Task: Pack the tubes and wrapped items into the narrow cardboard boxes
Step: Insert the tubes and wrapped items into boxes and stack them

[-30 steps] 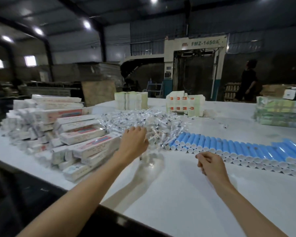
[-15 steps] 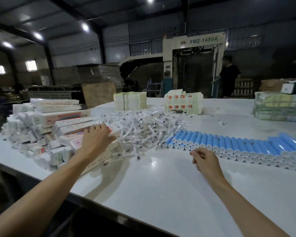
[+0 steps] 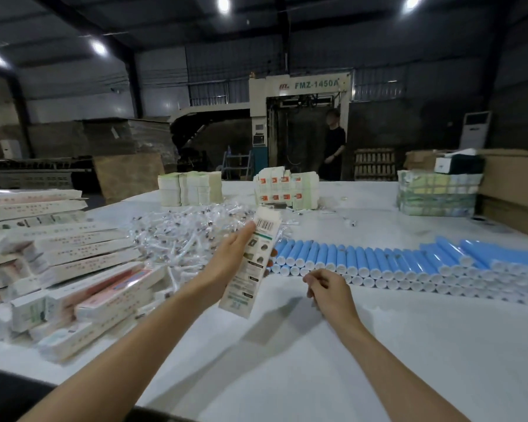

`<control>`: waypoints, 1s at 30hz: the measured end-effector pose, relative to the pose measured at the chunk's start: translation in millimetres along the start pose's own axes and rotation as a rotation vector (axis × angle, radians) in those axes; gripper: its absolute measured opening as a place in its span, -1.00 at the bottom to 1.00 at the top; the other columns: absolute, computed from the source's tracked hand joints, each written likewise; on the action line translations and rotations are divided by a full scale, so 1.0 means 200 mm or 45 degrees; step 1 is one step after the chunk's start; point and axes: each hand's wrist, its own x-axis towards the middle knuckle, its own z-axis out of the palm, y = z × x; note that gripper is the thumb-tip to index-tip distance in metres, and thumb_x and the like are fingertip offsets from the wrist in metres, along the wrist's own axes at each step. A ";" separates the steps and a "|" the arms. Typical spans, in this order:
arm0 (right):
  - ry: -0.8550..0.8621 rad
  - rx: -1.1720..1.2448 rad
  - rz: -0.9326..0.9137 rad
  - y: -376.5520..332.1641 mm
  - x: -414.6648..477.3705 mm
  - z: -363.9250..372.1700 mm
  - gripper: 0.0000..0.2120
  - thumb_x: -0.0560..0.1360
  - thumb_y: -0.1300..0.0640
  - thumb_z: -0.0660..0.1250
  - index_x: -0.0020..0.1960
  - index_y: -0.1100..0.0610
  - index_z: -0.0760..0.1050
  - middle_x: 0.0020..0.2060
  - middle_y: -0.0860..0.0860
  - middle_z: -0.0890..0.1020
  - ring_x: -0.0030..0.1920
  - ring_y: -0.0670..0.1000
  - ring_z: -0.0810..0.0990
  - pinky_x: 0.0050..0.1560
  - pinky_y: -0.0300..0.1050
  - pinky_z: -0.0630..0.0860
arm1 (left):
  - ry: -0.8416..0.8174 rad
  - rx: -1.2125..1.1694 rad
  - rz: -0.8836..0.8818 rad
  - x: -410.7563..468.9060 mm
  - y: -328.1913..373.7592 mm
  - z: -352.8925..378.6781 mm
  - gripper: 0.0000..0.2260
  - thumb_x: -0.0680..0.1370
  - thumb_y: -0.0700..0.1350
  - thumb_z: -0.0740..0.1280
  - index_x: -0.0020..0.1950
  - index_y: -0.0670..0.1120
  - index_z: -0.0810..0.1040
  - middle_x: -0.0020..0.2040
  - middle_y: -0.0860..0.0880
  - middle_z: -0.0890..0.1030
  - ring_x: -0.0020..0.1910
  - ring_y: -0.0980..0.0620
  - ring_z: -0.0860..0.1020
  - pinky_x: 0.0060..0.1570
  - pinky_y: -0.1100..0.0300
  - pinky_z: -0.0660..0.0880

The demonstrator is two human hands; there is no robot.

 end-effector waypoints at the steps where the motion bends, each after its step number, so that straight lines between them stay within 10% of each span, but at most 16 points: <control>1: 0.009 0.004 -0.003 0.00 0.00 -0.01 -0.83 0.67 0.20 0.33 -0.06 0.14 0.64 -0.34 0.03 0.64 -0.36 -0.06 0.53 -0.32 -0.21 0.46 | -0.002 -0.100 -0.064 0.03 -0.05 0.05 -0.53 0.76 0.24 0.12 0.20 -0.10 0.62 -0.05 -0.14 0.79 -0.23 -0.09 0.75 -0.28 0.07 0.69; 11: 0.164 -0.142 -0.034 0.01 0.03 -0.04 -0.84 0.65 0.18 0.33 -0.08 0.13 0.63 -0.31 -0.01 0.64 -0.24 -0.03 0.59 -0.15 -0.10 0.50 | -0.114 -0.858 -0.458 0.12 -0.41 0.27 -0.52 0.65 0.14 0.24 0.12 -0.25 0.72 -0.12 -0.23 0.69 -0.27 -0.14 0.65 -0.26 0.08 0.65; 18: 0.106 -1.292 -0.336 0.02 0.28 -0.04 -0.62 0.67 0.07 0.25 0.46 0.09 0.43 0.34 0.04 0.48 0.38 0.10 0.39 0.32 0.05 0.42 | 0.022 -1.053 -0.437 0.14 -0.41 0.24 -0.60 0.68 0.02 0.22 0.24 -0.27 0.63 0.01 -0.25 0.71 -0.32 -0.11 0.64 -0.33 0.09 0.65; 22: -0.049 -1.623 -0.456 0.04 0.42 0.00 -0.48 0.65 -0.09 0.26 0.57 0.03 0.33 0.51 -0.02 0.39 0.50 0.09 0.30 0.45 0.06 0.26 | -0.036 -1.017 -0.457 0.14 -0.44 0.23 -0.54 0.67 0.07 0.23 -0.06 -0.22 0.79 -0.04 -0.25 0.70 -0.30 -0.12 0.64 -0.25 0.07 0.63; 27: -0.060 -1.877 -0.620 0.08 0.45 0.03 -0.59 0.67 -0.12 0.24 0.44 0.05 0.47 0.40 -0.02 0.55 0.49 0.08 0.38 0.50 0.02 0.17 | -0.070 -1.053 -0.432 0.14 -0.41 0.24 -0.54 0.66 0.05 0.23 -0.15 -0.18 0.80 -0.03 -0.27 0.67 -0.27 -0.13 0.63 -0.17 0.02 0.59; 30: 0.002 -1.924 -0.775 0.06 0.37 0.04 -0.68 0.48 0.12 0.54 0.21 0.13 0.63 0.14 0.04 0.69 0.21 0.09 0.61 0.31 -0.04 0.46 | -0.046 -1.080 -0.445 0.14 -0.39 0.25 -0.62 0.67 0.01 0.21 0.09 -0.23 0.70 -0.01 -0.27 0.68 -0.26 -0.15 0.62 -0.19 0.01 0.61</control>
